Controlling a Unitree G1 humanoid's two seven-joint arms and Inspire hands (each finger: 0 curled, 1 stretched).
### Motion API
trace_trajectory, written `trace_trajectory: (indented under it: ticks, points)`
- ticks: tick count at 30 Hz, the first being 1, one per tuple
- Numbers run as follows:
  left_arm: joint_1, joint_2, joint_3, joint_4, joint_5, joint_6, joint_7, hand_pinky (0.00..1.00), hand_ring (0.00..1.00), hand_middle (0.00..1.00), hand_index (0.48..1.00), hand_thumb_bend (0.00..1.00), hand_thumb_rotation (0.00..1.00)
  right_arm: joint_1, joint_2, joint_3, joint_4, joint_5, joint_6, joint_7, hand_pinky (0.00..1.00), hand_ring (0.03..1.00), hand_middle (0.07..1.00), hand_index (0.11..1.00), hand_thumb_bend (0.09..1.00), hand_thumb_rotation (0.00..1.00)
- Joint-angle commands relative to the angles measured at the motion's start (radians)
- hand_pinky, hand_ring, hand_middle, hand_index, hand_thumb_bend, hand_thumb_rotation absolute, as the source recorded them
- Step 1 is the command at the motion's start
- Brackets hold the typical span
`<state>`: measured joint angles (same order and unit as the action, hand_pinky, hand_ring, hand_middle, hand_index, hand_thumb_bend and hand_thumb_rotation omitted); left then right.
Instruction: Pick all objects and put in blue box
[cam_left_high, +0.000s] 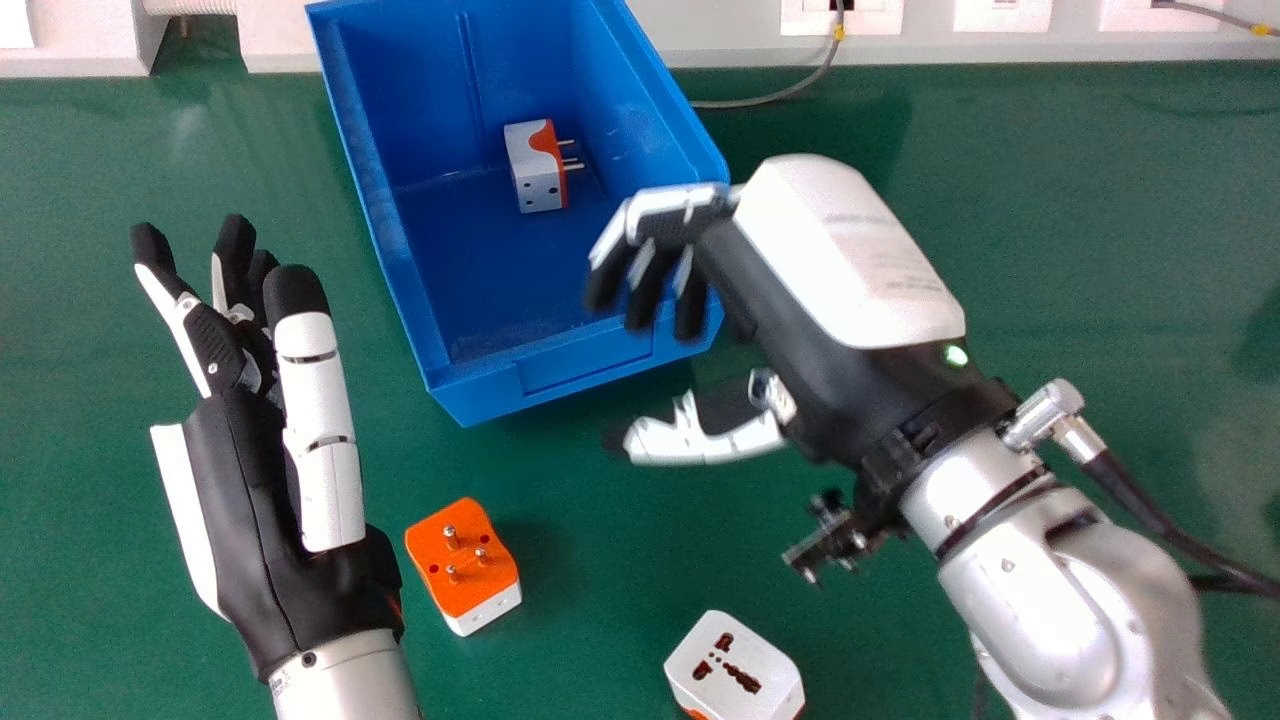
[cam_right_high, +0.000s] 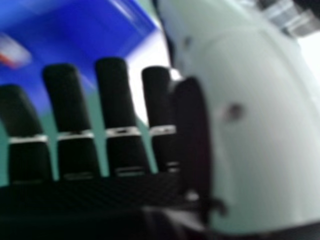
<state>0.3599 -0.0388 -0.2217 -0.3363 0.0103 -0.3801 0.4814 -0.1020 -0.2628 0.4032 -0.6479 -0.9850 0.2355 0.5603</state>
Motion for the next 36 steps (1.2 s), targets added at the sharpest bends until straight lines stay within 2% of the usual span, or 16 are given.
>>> trace_trajectory:
  ticks: [1,4,5,7,9,16,17,19,21,24,28,32,33,35,36]
  points:
    - [0.009,-0.092,-0.021,-0.026,0.023,-0.005,0.003,0.94,0.97,0.97,0.964,0.54,0.82,0.004,-0.012,0.032,-0.092,-0.128,0.044,0.182,0.56,0.779,0.864,0.821,0.934,0.10]
    - [0.006,-0.085,-0.019,-0.022,0.006,-0.012,-0.011,0.94,0.97,0.97,0.964,0.54,0.82,0.021,0.014,0.068,-0.113,-0.246,0.084,0.366,0.57,0.796,0.877,0.830,0.947,0.11]
    - [0.006,-0.084,-0.018,-0.021,0.004,-0.013,-0.014,0.94,0.98,0.98,0.969,0.54,0.82,0.025,0.024,0.076,-0.116,-0.284,0.082,0.399,0.72,0.869,0.922,0.891,0.967,0.15]
    - [0.005,-0.084,-0.016,-0.021,0.004,-0.012,-0.017,0.95,0.98,0.99,0.976,0.54,0.82,0.029,0.040,0.081,-0.119,-0.328,0.074,0.435,0.93,0.966,0.980,0.972,0.993,0.24]
    - [0.004,-0.085,-0.015,-0.022,0.004,-0.010,-0.019,0.95,0.99,0.99,0.978,0.54,0.82,0.035,0.051,0.078,-0.122,-0.355,0.058,0.456,0.98,0.992,0.995,0.993,1.000,0.27]
    - [0.001,-0.089,-0.016,-0.017,-0.003,-0.024,-0.026,0.95,0.99,0.99,0.980,0.54,0.80,0.070,0.062,0.070,-0.113,-0.386,0.006,0.478,1.00,1.000,1.000,1.000,1.000,0.33]
    - [0.001,-0.089,-0.017,-0.018,-0.007,-0.024,-0.028,0.95,0.99,0.99,0.981,0.54,0.80,0.074,0.064,0.077,-0.099,-0.398,-0.001,0.487,1.00,1.000,1.000,1.000,1.000,0.33]
    - [-0.003,-0.092,-0.016,-0.016,-0.007,-0.025,-0.026,0.95,0.99,0.99,0.979,0.54,0.80,0.088,0.068,0.093,-0.063,-0.418,-0.016,0.477,1.00,1.000,1.000,1.000,1.000,0.33]
    - [-0.005,-0.093,-0.015,-0.015,-0.006,-0.023,-0.024,0.95,0.99,0.99,0.977,0.54,0.80,0.105,0.078,0.108,-0.024,-0.440,-0.024,0.453,1.00,1.000,1.000,1.000,1.000,0.32]
    - [-0.009,-0.097,-0.017,-0.017,-0.011,-0.018,-0.023,0.95,0.99,0.99,0.975,0.55,0.79,0.129,0.093,0.145,0.091,-0.478,-0.024,0.386,1.00,1.000,1.000,1.000,1.000,0.26]
    - [-0.007,-0.097,-0.019,-0.022,-0.012,-0.015,-0.023,0.95,0.99,0.99,0.975,0.55,0.78,0.122,0.078,0.169,0.235,-0.491,-0.036,0.339,1.00,1.000,1.000,1.000,1.000,0.23]
    - [-0.006,-0.098,-0.022,-0.022,-0.013,-0.017,-0.022,0.95,0.99,0.99,0.975,0.55,0.78,0.106,0.073,0.179,0.322,-0.495,-0.033,0.321,1.00,1.000,1.000,0.984,0.910,0.19]
    - [-0.005,-0.100,-0.023,-0.022,-0.013,-0.016,-0.022,0.95,0.99,0.98,0.975,0.55,0.79,0.100,0.073,0.181,0.344,-0.488,-0.032,0.329,1.00,1.000,1.000,0.979,0.886,0.22]
    - [-0.003,-0.100,-0.026,-0.026,-0.014,-0.012,-0.021,0.95,0.99,0.98,0.975,0.55,0.79,0.086,0.078,0.186,0.388,-0.475,-0.024,0.346,1.00,1.000,1.000,0.982,0.919,0.29]
    - [-0.002,-0.101,-0.026,-0.028,-0.011,-0.010,-0.019,0.95,0.99,0.98,0.975,0.55,0.79,0.081,0.082,0.187,0.409,-0.467,-0.018,0.347,1.00,1.000,1.000,0.982,0.919,0.29]
